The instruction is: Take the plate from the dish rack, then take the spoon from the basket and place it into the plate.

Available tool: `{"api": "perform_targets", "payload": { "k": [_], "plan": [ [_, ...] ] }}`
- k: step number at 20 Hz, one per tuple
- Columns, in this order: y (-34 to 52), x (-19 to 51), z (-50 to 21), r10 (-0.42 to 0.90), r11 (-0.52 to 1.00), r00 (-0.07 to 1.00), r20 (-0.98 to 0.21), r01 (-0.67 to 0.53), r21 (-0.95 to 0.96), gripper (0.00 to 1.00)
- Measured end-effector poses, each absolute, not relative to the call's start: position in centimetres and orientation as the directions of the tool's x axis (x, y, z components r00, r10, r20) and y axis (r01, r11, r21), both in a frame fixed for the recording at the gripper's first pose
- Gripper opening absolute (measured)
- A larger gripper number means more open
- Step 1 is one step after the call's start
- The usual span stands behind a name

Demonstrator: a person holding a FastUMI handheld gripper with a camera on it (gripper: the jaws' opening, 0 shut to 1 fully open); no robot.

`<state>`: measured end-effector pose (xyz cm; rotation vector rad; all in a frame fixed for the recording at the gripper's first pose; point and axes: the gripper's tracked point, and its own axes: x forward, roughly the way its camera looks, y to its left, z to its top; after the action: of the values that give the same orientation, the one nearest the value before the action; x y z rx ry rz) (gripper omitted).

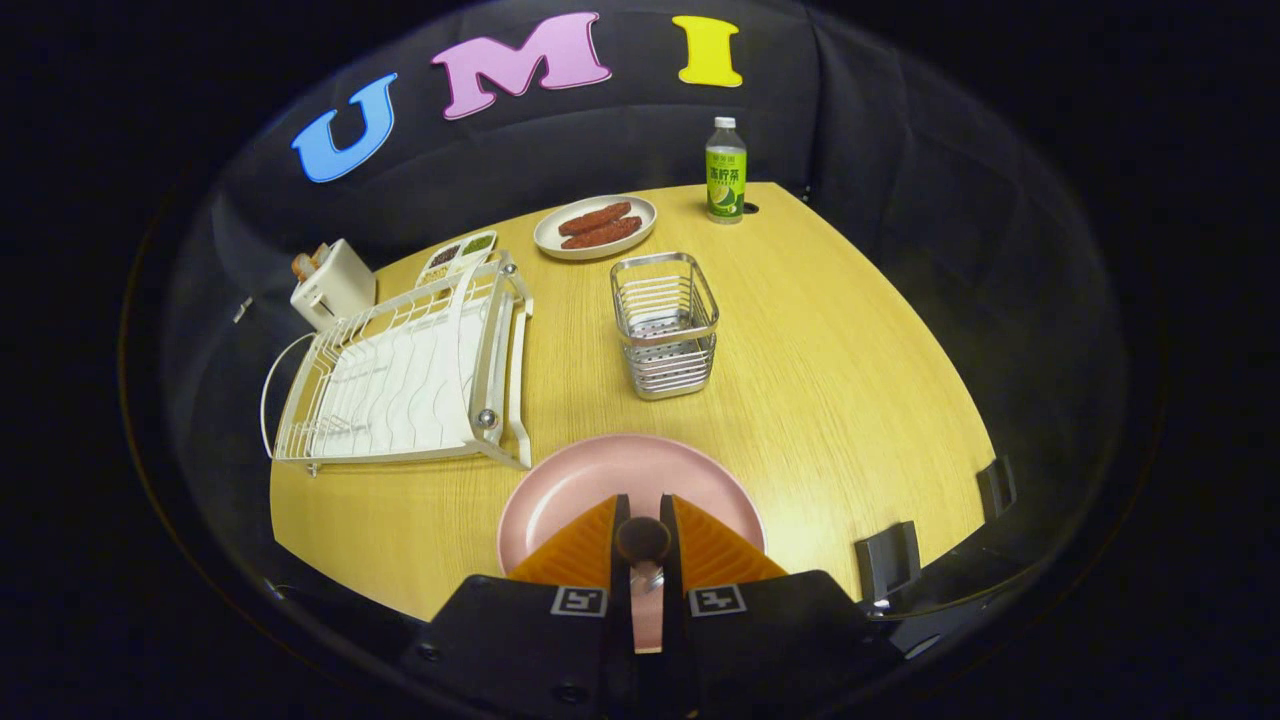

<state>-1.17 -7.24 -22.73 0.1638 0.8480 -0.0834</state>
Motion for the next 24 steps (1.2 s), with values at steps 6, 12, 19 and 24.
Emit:
{"api": "perform_targets", "payload": {
  "k": [6,12,19,24],
  "plan": [
    [-5.8,2.0,-25.1,0.004,0.992,0.628,-0.778,0.095,0.081,0.2],
    [-5.4,1.7,-24.6,0.04,0.997,0.654,-0.755,0.03,0.078,0.28],
    [-6.5,2.3,-19.0,0.058,0.988,0.765,-0.642,0.049,0.148,0.95],
    [-7.0,3.2,-12.6,0.032,0.987,0.862,-0.506,0.051,0.15,0.99]
  ]
}}
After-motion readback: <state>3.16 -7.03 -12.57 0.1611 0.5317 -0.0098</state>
